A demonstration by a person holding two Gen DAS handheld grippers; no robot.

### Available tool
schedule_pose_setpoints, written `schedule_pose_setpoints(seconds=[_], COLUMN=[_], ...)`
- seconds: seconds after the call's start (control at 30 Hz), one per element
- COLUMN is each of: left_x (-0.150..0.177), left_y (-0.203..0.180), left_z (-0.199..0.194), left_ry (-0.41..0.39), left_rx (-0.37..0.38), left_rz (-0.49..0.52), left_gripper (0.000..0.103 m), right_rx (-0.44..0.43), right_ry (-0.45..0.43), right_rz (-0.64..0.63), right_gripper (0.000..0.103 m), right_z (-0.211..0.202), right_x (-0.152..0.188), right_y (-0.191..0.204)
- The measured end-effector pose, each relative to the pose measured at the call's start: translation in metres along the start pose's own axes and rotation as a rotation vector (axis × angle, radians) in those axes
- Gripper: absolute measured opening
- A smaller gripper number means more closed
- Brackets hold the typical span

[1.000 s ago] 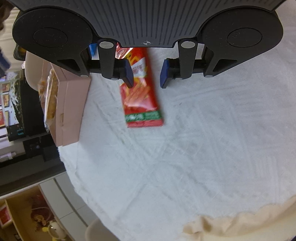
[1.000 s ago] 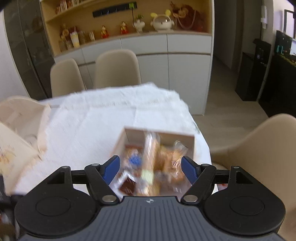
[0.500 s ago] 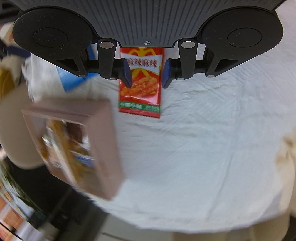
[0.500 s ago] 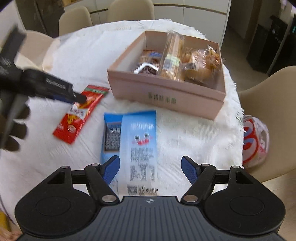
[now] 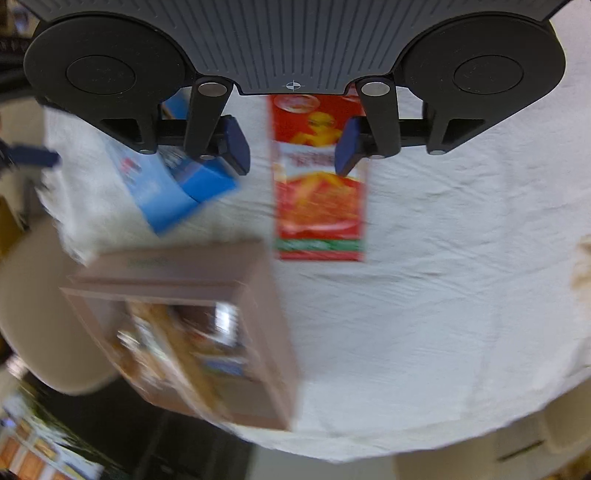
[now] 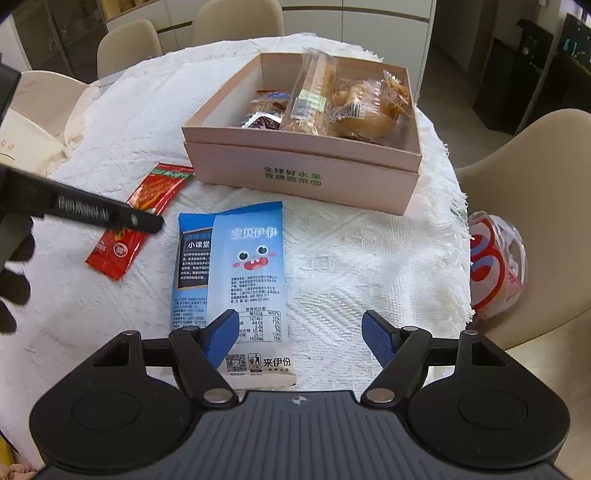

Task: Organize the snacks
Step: 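Grasp the red spicy strip pack with the left tool while the right tool grasps the blue wafer packs, then drop the red pack in the box with the left tool while the right drops the wafer packs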

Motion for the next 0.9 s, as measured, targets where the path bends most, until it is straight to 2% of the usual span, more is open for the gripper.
schedule_pose_setpoints(seconds=[0.07, 0.13, 0.23, 0.3, 0.4, 0.43, 0.47, 0.5, 0.53, 0.63, 0.9], left_x=[0.0, 0.002, -0.003, -0.005, -0.006, -0.006, -0.005, -0.003, 0.0, 0.013, 0.057], left_y=[0.011, 0.014, 0.008, 0.0, -0.008, -0.008, -0.006, -0.002, 0.003, 0.01, 0.002], left_z=[0.006, 0.014, 0.022, 0.027, 0.032, 0.032, 0.03, 0.026, 0.02, -0.002, -0.058], left_ry=[0.021, 0.055, 0.071, 0.087, 0.1, 0.1, 0.096, 0.09, 0.087, 0.071, 0.051], left_rx=[-0.037, -0.018, 0.003, 0.014, 0.001, 0.0, -0.001, -0.012, -0.03, 0.03, 0.057], left_rz=[-0.024, -0.051, -0.034, -0.009, 0.031, 0.035, 0.035, 0.03, 0.02, -0.048, -0.081], left_gripper=[0.056, 0.057, 0.071, 0.089, 0.093, 0.092, 0.086, 0.066, 0.052, 0.051, 0.051], right_rx=[-0.028, -0.071, -0.098, -0.111, -0.139, -0.144, -0.151, -0.154, -0.153, -0.147, -0.116], right_ry=[0.014, 0.04, 0.068, 0.073, 0.085, 0.085, 0.082, 0.082, 0.083, 0.065, 0.08], right_rz=[0.003, 0.017, 0.022, 0.032, 0.06, 0.068, 0.077, 0.085, 0.088, 0.073, 0.039], right_gripper=[0.074, 0.074, 0.074, 0.075, 0.077, 0.078, 0.078, 0.078, 0.078, 0.078, 0.08], right_z=[0.002, 0.006, 0.013, 0.016, 0.018, 0.018, 0.018, 0.017, 0.016, 0.014, 0.036], right_x=[0.002, 0.005, 0.01, 0.012, 0.015, 0.016, 0.016, 0.015, 0.015, 0.01, -0.005], right_y=[0.002, 0.005, 0.01, 0.012, 0.012, 0.011, 0.011, 0.01, 0.011, 0.016, 0.046])
Point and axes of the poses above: each gripper's, at about its wrist camera, not at the fingertips, and z roughly the way its jaws point, y to its left, x to its underside, the point moved 10 cm from there along z, roughly the way its jaws point, and after that the axes turned 14 degrees about z, right-handed, at the moved point
